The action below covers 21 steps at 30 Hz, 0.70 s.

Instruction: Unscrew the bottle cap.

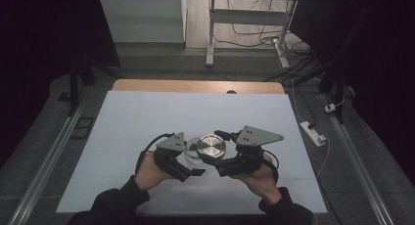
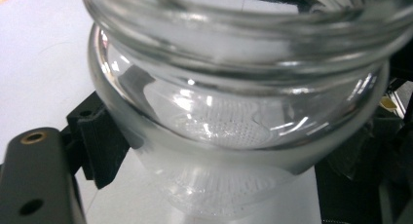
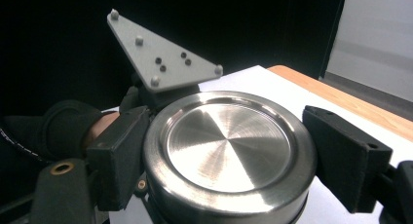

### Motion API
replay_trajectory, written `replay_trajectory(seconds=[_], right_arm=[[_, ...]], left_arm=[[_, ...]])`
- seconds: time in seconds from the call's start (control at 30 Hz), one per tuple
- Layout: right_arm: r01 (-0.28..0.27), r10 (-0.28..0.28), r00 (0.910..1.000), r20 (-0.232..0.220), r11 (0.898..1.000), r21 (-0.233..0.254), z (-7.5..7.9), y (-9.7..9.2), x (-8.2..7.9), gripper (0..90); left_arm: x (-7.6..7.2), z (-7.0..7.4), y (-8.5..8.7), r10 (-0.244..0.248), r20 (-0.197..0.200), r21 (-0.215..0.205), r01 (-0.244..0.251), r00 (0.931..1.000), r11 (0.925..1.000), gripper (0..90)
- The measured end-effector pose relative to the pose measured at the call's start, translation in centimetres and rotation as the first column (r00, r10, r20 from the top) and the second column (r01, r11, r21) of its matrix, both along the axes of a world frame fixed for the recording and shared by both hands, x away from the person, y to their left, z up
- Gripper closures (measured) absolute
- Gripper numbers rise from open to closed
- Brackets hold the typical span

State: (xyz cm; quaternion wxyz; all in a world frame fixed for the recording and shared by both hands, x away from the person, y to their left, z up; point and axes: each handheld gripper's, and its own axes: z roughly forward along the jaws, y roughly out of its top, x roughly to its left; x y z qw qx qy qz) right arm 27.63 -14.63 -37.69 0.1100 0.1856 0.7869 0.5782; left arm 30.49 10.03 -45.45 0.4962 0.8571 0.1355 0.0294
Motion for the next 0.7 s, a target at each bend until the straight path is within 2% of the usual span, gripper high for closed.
replay_trajectory(seconds=[0.2, 0.4, 0.53, 0.7], right_arm=[[0.0, -0.001, 1.0, -0.001, 1.0, -0.027, -0.5, 0.3, 0.0, 19.5], [0.002, -0.001, 0.9999, 0.012, 0.999, -0.036, -0.6, 0.5, -0.2, 19.5], [-0.007, 0.008, 0.9999, 0.01, 0.999, -0.038, -1.0, 0.7, -0.2, 19.4], [-0.022, 0.023, 0.9997, 0.012, 0.998, -0.062, -1.8, 1.3, -0.4, 19.3]], left_arm=[[0.2, 0.4, 0.8, 0.016, 0.007, -0.01, -0.016, 0.9998, 0.9998, 15.7], [0.3, 0.5, 1.0, 0.025, 0.015, 0.005, -0.025, 0.9996, 0.9997, 15.7], [0.3, 0.4, 0.9, 0.028, 0.023, 0.028, -0.029, 0.9993, 0.9992, 15.7], [0.1, 0.2, 0.3, 0.028, 0.045, 0.092, -0.032, 0.9986, 0.9952, 15.7]])
